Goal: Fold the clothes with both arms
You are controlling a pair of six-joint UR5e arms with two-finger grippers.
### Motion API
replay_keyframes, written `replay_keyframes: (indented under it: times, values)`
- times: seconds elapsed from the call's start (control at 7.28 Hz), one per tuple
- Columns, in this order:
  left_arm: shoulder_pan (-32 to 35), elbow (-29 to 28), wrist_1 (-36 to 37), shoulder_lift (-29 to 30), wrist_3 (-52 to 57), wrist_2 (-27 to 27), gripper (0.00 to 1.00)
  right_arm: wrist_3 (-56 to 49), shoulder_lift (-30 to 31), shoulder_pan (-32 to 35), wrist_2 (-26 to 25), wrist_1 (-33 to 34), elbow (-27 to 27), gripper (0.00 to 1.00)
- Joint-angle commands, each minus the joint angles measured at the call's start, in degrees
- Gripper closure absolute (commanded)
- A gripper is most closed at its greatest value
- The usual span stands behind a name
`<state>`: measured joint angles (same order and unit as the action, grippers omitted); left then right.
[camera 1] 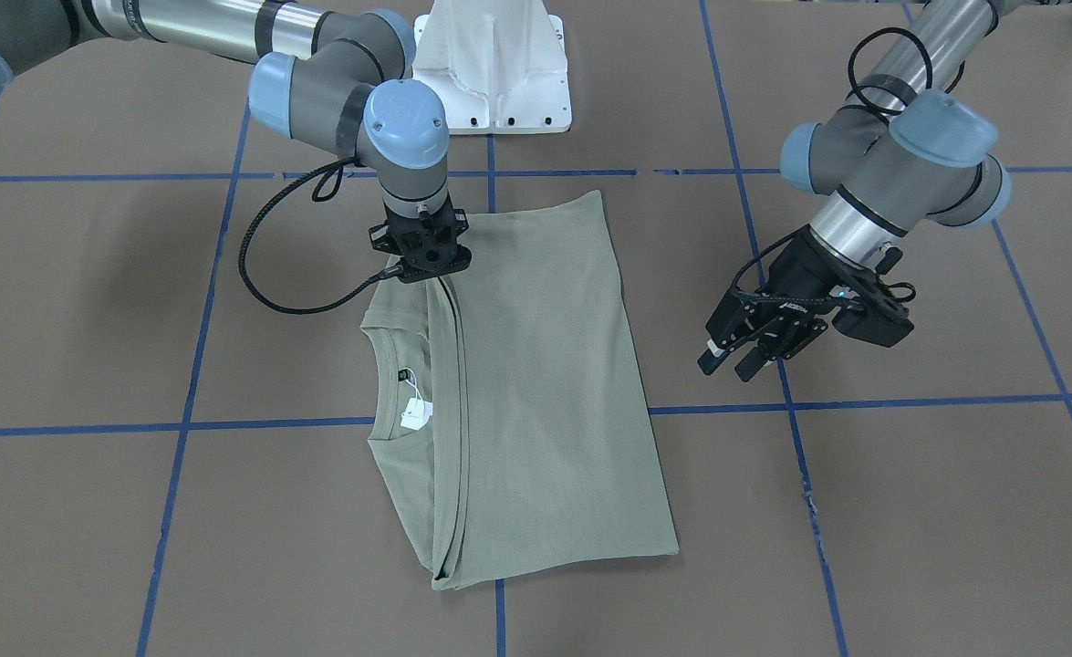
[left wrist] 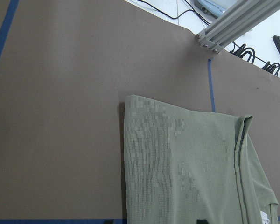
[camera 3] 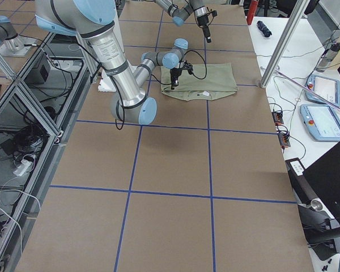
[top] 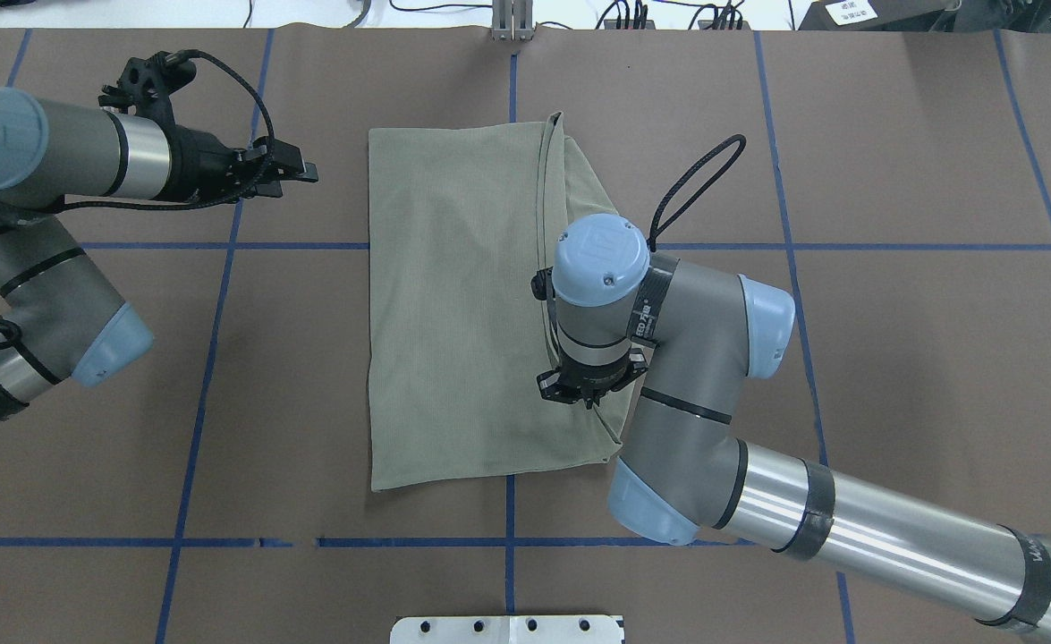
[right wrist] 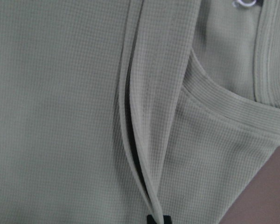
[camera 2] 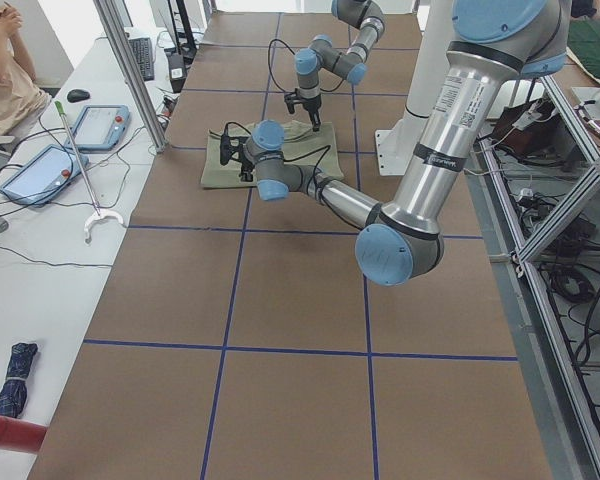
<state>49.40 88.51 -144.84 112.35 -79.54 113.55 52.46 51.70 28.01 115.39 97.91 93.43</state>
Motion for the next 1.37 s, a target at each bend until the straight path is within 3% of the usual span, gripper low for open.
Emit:
replay_keyframes:
  times: [0.0, 0.27, 0.41, 0.82, 0.96, 1.24]
  values:
    - [-0.01, 0.00, 0.00, 0.06, -0.88, 0.00, 0.35, 0.10, 5.92, 0.82, 0.64, 0.00, 4.46, 1.00]
    - [-0.01, 0.35, 0.00, 0.15, -1.58, 0.00, 0.35, 3.77, 6.83, -1.46, -0.25, 0.00, 4.57, 0.97]
    - [-0.01, 0.35, 0.00, 0.15, -1.59, 0.00, 0.35, 4.75, 6.75, -1.55, -0.34, 0.00, 4.65, 0.01]
    - [-0.09, 0.35, 0.00, 0.15, -1.59, 0.00, 0.35, 5.28, 6.57, -0.07, -0.16, 0.00, 7.79, 0.00]
    - [-0.09, 0.35, 0.00, 0.15, -1.59, 0.00, 0.35, 11.46, 6.74, 0.20, -0.51, 0.00, 10.34, 0.00]
    - [-0.09, 0.35, 0.00, 0.15, -1.59, 0.00, 0.35, 32.98, 7.09, -2.24, -6.02, -2.88, 11.51, 0.00]
